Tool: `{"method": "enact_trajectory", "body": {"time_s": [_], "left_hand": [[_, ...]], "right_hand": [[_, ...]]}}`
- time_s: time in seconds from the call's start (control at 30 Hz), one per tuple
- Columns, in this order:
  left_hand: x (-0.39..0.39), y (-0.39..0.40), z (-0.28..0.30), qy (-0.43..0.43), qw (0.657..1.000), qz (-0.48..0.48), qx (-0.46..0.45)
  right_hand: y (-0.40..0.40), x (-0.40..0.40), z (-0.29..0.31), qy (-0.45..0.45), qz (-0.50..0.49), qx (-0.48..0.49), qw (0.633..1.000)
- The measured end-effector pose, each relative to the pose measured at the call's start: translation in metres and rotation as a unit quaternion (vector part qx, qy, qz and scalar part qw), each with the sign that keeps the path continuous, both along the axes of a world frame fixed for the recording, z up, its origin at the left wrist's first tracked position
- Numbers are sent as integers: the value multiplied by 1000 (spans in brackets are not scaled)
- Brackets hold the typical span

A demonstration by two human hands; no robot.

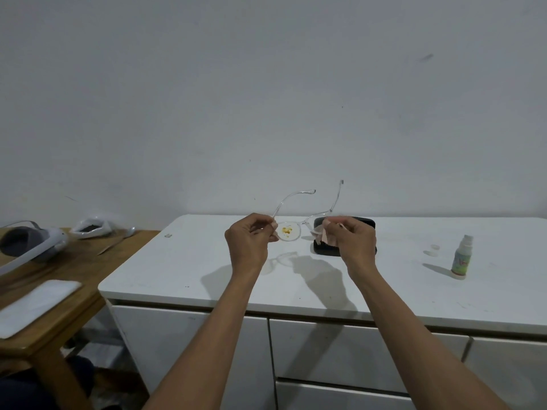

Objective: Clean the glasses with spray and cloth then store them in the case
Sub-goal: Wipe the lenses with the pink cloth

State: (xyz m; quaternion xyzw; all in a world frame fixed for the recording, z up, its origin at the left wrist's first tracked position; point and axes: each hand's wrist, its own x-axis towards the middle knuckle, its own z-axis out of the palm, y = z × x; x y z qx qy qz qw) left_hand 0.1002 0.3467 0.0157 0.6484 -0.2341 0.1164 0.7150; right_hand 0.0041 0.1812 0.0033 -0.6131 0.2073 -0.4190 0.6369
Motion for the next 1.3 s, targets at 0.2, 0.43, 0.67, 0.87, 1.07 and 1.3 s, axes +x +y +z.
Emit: {"method": "enact_trajectory", "body": {"time_s": [0.2, 0.43, 0.67, 0.87, 1.07, 1.3], "left_hand": [[0, -8, 3, -4, 999, 43, -24], [6, -10, -4, 7, 997, 72, -32], [1, -11, -15, -12, 996, 84, 12], [-2, -10, -20, -24, 996, 89, 16], [-5, -14, -24, -11, 996, 86, -5], [-14, -17, -25, 12, 998, 60, -32]], "right_hand": [[15, 0, -1, -29, -94, -26, 995], [34, 5, -9, -40, -66, -65, 995], [59, 18, -16, -22, -62, -135, 989], [68, 24, -17, -25, -73, -145, 986], [74, 26, -20, -14, -89, -66, 994], [77, 32, -17, -1, -59, -42, 997]]}}
